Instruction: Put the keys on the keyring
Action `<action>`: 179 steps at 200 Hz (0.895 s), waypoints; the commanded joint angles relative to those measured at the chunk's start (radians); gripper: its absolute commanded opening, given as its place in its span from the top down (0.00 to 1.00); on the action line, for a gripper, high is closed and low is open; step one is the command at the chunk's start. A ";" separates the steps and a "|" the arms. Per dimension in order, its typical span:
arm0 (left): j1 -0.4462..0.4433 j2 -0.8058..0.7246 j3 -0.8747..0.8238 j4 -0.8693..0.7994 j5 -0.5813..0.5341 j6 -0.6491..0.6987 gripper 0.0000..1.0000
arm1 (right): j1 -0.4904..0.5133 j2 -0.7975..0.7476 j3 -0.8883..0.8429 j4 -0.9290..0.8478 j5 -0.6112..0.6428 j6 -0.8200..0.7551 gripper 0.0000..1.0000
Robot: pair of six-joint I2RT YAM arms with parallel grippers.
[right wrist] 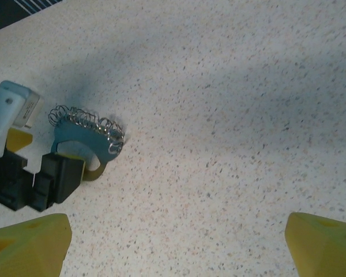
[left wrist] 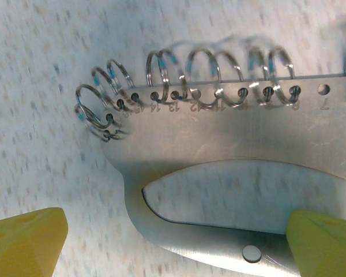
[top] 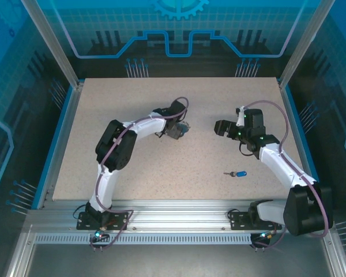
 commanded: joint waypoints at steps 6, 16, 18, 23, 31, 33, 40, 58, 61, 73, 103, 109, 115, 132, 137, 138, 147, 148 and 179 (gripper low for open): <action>-0.031 -0.117 -0.159 -0.003 0.036 -0.028 0.01 | 0.025 -0.014 -0.048 0.020 -0.058 0.019 0.04; -0.041 -0.163 -0.218 0.011 0.047 -0.046 0.01 | 0.034 -0.010 -0.066 0.030 -0.074 0.019 0.05; -0.043 -0.173 -0.228 0.014 0.050 -0.050 0.01 | 0.036 -0.009 -0.070 0.032 -0.077 0.020 0.05; -0.047 -0.197 -0.253 0.020 0.057 -0.058 0.01 | 0.043 -0.004 -0.077 0.036 -0.084 0.019 0.05; -0.055 -0.235 -0.293 0.032 0.065 -0.070 0.01 | 0.055 0.004 -0.089 0.046 -0.101 0.015 0.05; -0.056 -0.245 -0.303 0.035 0.066 -0.075 0.01 | 0.058 0.007 -0.092 0.049 -0.105 0.013 0.05; -0.060 -0.278 -0.332 0.044 0.074 -0.083 0.01 | 0.073 0.019 -0.097 0.056 -0.118 0.003 0.06; -0.061 -0.368 -0.393 0.073 0.111 -0.117 0.01 | 0.114 0.062 -0.097 0.073 -0.151 -0.033 0.07; -0.061 -0.381 -0.402 0.079 0.118 -0.121 0.01 | 0.120 0.072 -0.095 0.077 -0.159 -0.039 0.08; -0.061 -0.434 -0.433 0.104 0.143 -0.145 0.01 | 0.145 0.114 -0.081 0.088 -0.197 -0.070 0.10; -0.058 -0.505 -0.461 0.156 0.207 -0.203 0.01 | 0.206 0.235 -0.020 0.112 -0.272 -0.159 0.18; -0.058 -0.510 -0.456 0.164 0.222 -0.212 0.01 | 0.217 0.256 -0.008 0.116 -0.278 -0.178 0.20; -0.055 -0.513 -0.453 0.174 0.237 -0.219 0.01 | 0.225 0.275 0.004 0.120 -0.287 -0.195 0.22; -0.048 -0.515 -0.436 0.197 0.276 -0.239 0.01 | 0.245 0.322 0.036 0.120 -0.301 -0.243 0.28; -0.046 -0.515 -0.430 0.203 0.287 -0.243 0.01 | 0.249 0.334 0.044 0.122 -0.302 -0.254 0.29; -0.046 -0.516 -0.429 0.204 0.289 -0.244 0.01 | 0.251 0.336 0.046 0.121 -0.302 -0.256 0.29; -0.036 -0.517 -0.421 0.217 0.312 -0.254 0.01 | 0.260 0.357 0.057 0.124 -0.295 -0.271 0.30; -0.034 -0.517 -0.421 0.218 0.314 -0.255 0.01 | 0.260 0.360 0.058 0.124 -0.294 -0.273 0.31; 0.020 -0.537 -0.438 0.277 0.413 -0.305 0.01 | 0.287 0.448 0.127 0.125 -0.296 -0.272 0.33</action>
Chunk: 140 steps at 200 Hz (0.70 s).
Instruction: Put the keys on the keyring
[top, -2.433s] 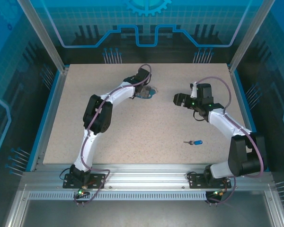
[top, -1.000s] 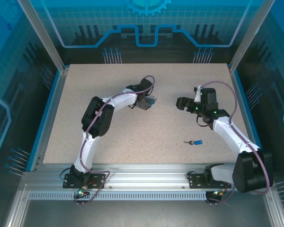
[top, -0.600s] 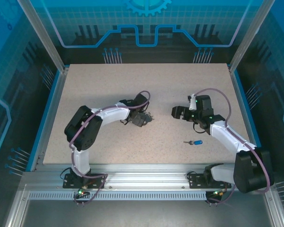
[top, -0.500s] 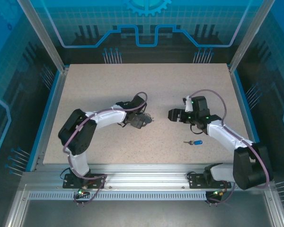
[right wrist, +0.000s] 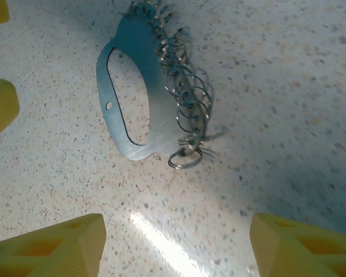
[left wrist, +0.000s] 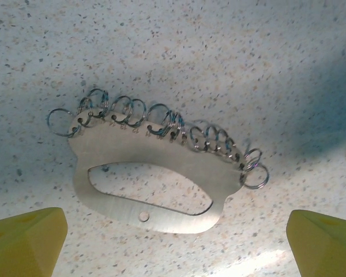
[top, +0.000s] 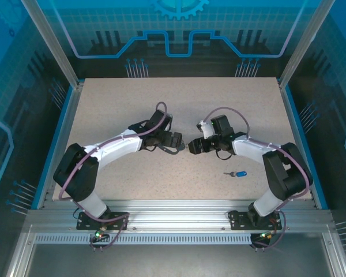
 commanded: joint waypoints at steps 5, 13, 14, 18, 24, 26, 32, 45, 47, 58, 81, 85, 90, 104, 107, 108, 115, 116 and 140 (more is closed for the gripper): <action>0.049 -0.038 0.000 0.076 0.115 -0.069 0.01 | 0.030 0.074 0.072 0.015 -0.030 -0.033 0.34; 0.057 -0.047 -0.010 0.084 0.122 -0.070 0.01 | 0.040 0.092 0.089 0.016 -0.029 -0.028 0.34; 0.058 -0.048 -0.011 0.085 0.122 -0.070 0.01 | 0.042 0.095 0.091 0.016 -0.029 -0.028 0.34; 0.061 -0.053 -0.015 0.088 0.123 -0.070 0.01 | 0.046 0.106 0.101 0.016 -0.029 -0.025 0.34; 0.067 -0.061 -0.022 0.088 0.125 -0.070 0.01 | 0.055 0.118 0.115 0.013 -0.027 -0.022 0.34; 0.068 -0.064 -0.024 0.089 0.125 -0.071 0.01 | 0.056 0.122 0.119 0.011 -0.028 -0.021 0.35; 0.071 -0.072 -0.033 0.091 0.127 -0.069 0.01 | 0.066 0.135 0.135 0.006 -0.028 -0.020 0.35; 0.080 -0.092 -0.053 0.098 0.129 -0.069 0.01 | 0.087 0.160 0.165 -0.007 -0.017 -0.020 0.35; 0.081 -0.095 -0.056 0.100 0.131 -0.069 0.01 | 0.089 0.165 0.169 -0.010 -0.015 -0.020 0.35; 0.090 -0.111 -0.075 0.110 0.139 -0.072 0.01 | 0.101 0.187 0.193 -0.021 -0.007 -0.017 0.35; 0.112 -0.143 -0.109 0.133 0.158 -0.083 0.01 | 0.119 0.228 0.231 -0.030 -0.004 -0.003 0.36; 0.117 -0.147 -0.114 0.136 0.162 -0.084 0.01 | 0.121 0.234 0.238 -0.030 -0.002 -0.002 0.36; 0.120 -0.153 -0.119 0.138 0.165 -0.084 0.01 | 0.123 0.243 0.247 -0.032 0.001 0.001 0.37; 0.130 -0.167 -0.136 0.146 0.175 -0.085 0.01 | 0.125 0.255 0.266 -0.036 0.006 0.009 0.39; 0.131 -0.168 -0.139 0.147 0.176 -0.086 0.01 | 0.126 0.254 0.267 -0.036 0.011 0.010 0.39; 0.132 -0.170 -0.140 0.148 0.177 -0.086 0.01 | 0.126 0.253 0.267 -0.035 0.013 0.011 0.39; 0.136 -0.174 -0.145 0.150 0.181 -0.086 0.01 | 0.125 0.245 0.267 -0.035 0.025 0.015 0.39; 0.137 -0.175 -0.146 0.151 0.181 -0.086 0.01 | 0.124 0.243 0.267 -0.036 0.026 0.015 0.39; 0.143 -0.185 -0.164 0.160 0.188 -0.083 0.01 | 0.121 0.187 0.250 -0.059 0.066 0.015 0.38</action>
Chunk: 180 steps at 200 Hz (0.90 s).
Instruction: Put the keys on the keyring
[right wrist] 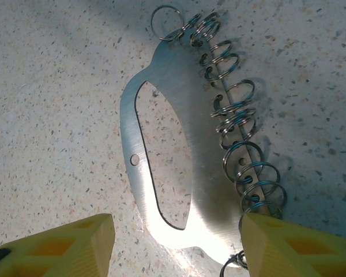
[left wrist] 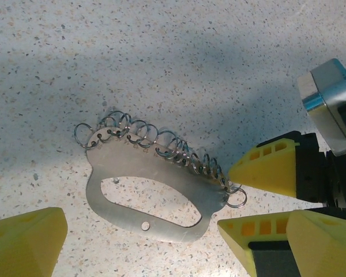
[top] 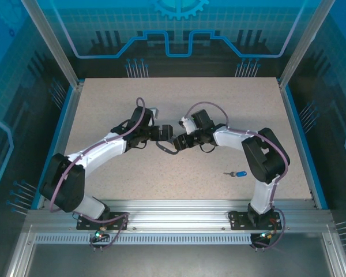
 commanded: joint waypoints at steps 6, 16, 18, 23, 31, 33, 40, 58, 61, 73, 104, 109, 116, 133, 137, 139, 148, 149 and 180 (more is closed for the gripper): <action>0.011 -0.036 -0.030 0.030 0.039 -0.009 0.01 | 0.003 -0.066 -0.004 -0.051 0.051 0.008 0.37; 0.012 -0.038 -0.034 0.036 0.039 -0.006 0.01 | 0.000 -0.090 -0.030 -0.059 0.066 0.008 0.36; 0.013 -0.038 -0.035 0.037 0.040 -0.007 0.01 | -0.002 -0.095 -0.035 -0.061 0.069 0.009 0.36; 0.013 -0.037 -0.037 0.040 0.042 -0.007 0.01 | -0.005 -0.104 -0.047 -0.064 0.075 0.011 0.35; 0.015 -0.037 -0.038 0.045 0.045 -0.007 0.01 | -0.010 -0.116 -0.068 -0.066 0.080 0.012 0.34; 0.015 -0.038 -0.039 0.047 0.046 -0.008 0.01 | -0.011 -0.119 -0.073 -0.066 0.082 0.012 0.34; 0.015 -0.038 -0.040 0.051 0.047 -0.009 0.01 | -0.015 -0.126 -0.091 -0.065 0.085 0.011 0.33; 0.016 -0.033 -0.038 0.059 0.054 -0.008 0.01 | -0.022 -0.129 -0.121 -0.059 0.083 0.016 0.33; 0.017 -0.032 -0.037 0.060 0.055 -0.008 0.01 | -0.022 -0.127 -0.122 -0.057 0.082 0.017 0.33; 0.016 -0.027 -0.033 0.060 0.056 -0.008 0.01 | -0.022 -0.114 -0.125 -0.053 0.070 0.019 0.33; 0.016 -0.024 -0.034 0.063 0.057 -0.011 0.01 | -0.018 -0.071 -0.106 -0.037 0.049 0.024 0.33; 0.016 -0.024 -0.034 0.064 0.056 -0.012 0.01 | -0.017 -0.064 -0.100 -0.037 0.048 0.023 0.33; 0.017 -0.023 -0.035 0.067 0.056 -0.013 0.01 | -0.014 -0.057 -0.091 -0.037 0.045 0.022 0.33; 0.016 -0.018 -0.037 0.070 0.056 -0.016 0.01 | -0.013 -0.038 -0.067 -0.043 0.041 0.017 0.33; 0.016 -0.017 -0.039 0.071 0.057 -0.016 0.01 | -0.013 -0.033 -0.061 -0.045 0.039 0.017 0.33; 0.016 -0.015 -0.040 0.071 0.056 -0.016 0.01 | -0.013 -0.031 -0.058 -0.046 0.037 0.016 0.33; 0.017 -0.015 -0.041 0.072 0.057 -0.016 0.01 | -0.011 -0.020 -0.046 -0.048 0.033 0.015 0.33; 0.017 -0.013 -0.041 0.072 0.056 -0.016 0.01 | -0.011 -0.019 -0.045 -0.049 0.033 0.015 0.33; 0.016 -0.009 -0.043 0.078 0.056 -0.016 0.01 | -0.003 0.008 -0.007 -0.052 0.018 0.015 0.33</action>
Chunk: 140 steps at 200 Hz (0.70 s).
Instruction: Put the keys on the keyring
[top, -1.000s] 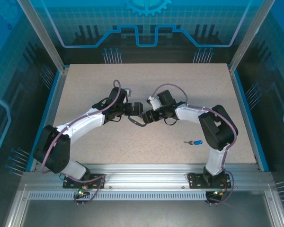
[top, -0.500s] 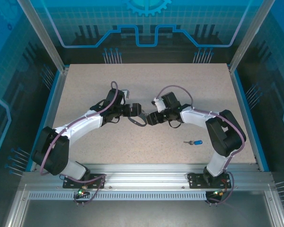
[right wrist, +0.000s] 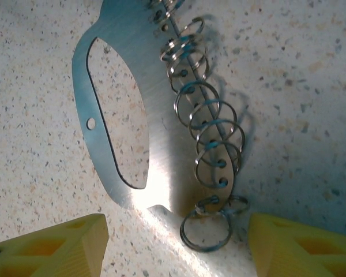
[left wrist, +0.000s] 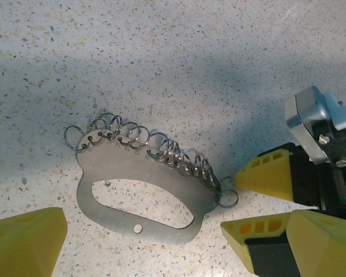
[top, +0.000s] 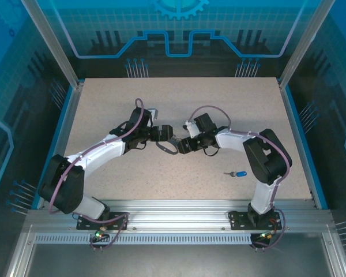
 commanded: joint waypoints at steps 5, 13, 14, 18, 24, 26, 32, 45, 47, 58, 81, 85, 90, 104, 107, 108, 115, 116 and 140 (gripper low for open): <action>0.008 0.003 -0.010 0.024 0.023 -0.015 0.01 | 0.012 0.031 0.052 -0.016 -0.037 0.004 0.33; 0.008 0.005 -0.008 0.025 0.023 -0.015 0.01 | 0.014 0.036 0.061 -0.018 -0.037 0.005 0.34; 0.008 0.006 -0.008 0.024 0.023 -0.014 0.01 | 0.015 0.037 0.062 -0.018 -0.038 0.005 0.34; 0.008 0.005 -0.009 0.024 0.023 -0.014 0.01 | 0.016 0.040 0.065 -0.018 -0.039 0.005 0.34; 0.008 0.006 -0.008 0.025 0.023 -0.012 0.01 | 0.017 0.043 0.069 -0.018 -0.043 0.005 0.34; 0.008 0.006 -0.008 0.026 0.023 -0.012 0.01 | 0.018 0.045 0.071 -0.018 -0.043 0.004 0.34; 0.008 0.006 -0.007 0.026 0.023 -0.012 0.01 | 0.018 0.047 0.075 -0.020 -0.044 0.005 0.34; 0.008 0.006 -0.007 0.026 0.024 -0.012 0.01 | 0.019 0.044 0.075 -0.024 -0.041 0.002 0.34; 0.008 0.006 -0.007 0.026 0.024 -0.012 0.01 | 0.018 0.043 0.074 -0.026 -0.038 0.001 0.34; 0.008 0.005 -0.007 0.026 0.026 -0.012 0.01 | 0.018 0.022 0.064 -0.028 -0.019 -0.006 0.34; 0.008 0.001 -0.012 0.027 0.032 -0.016 0.01 | 0.007 -0.056 0.006 -0.018 0.010 -0.011 0.34; 0.008 0.000 -0.012 0.027 0.033 -0.017 0.01 | 0.005 -0.070 -0.005 -0.017 0.014 -0.013 0.34; 0.008 -0.001 -0.013 0.027 0.033 -0.018 0.01 | 0.003 -0.087 -0.016 -0.020 0.021 -0.017 0.34; 0.008 -0.006 -0.015 0.029 0.037 -0.020 0.01 | 0.003 -0.123 -0.038 -0.038 0.039 -0.039 0.34; 0.008 -0.008 -0.015 0.029 0.038 -0.020 0.01 | 0.004 -0.129 -0.042 -0.044 0.042 -0.045 0.34; 0.008 -0.008 -0.015 0.029 0.039 -0.020 0.01 | 0.004 -0.131 -0.043 -0.046 0.043 -0.048 0.34; 0.008 -0.010 -0.014 0.028 0.039 -0.018 0.01 | 0.007 -0.141 -0.049 -0.062 0.057 -0.063 0.34; 0.008 -0.009 -0.014 0.028 0.039 -0.018 0.01 | 0.008 -0.142 -0.050 -0.065 0.059 -0.063 0.34; 0.008 -0.018 -0.012 0.019 0.040 -0.009 0.01 | 0.030 -0.151 -0.055 -0.120 0.129 -0.131 0.34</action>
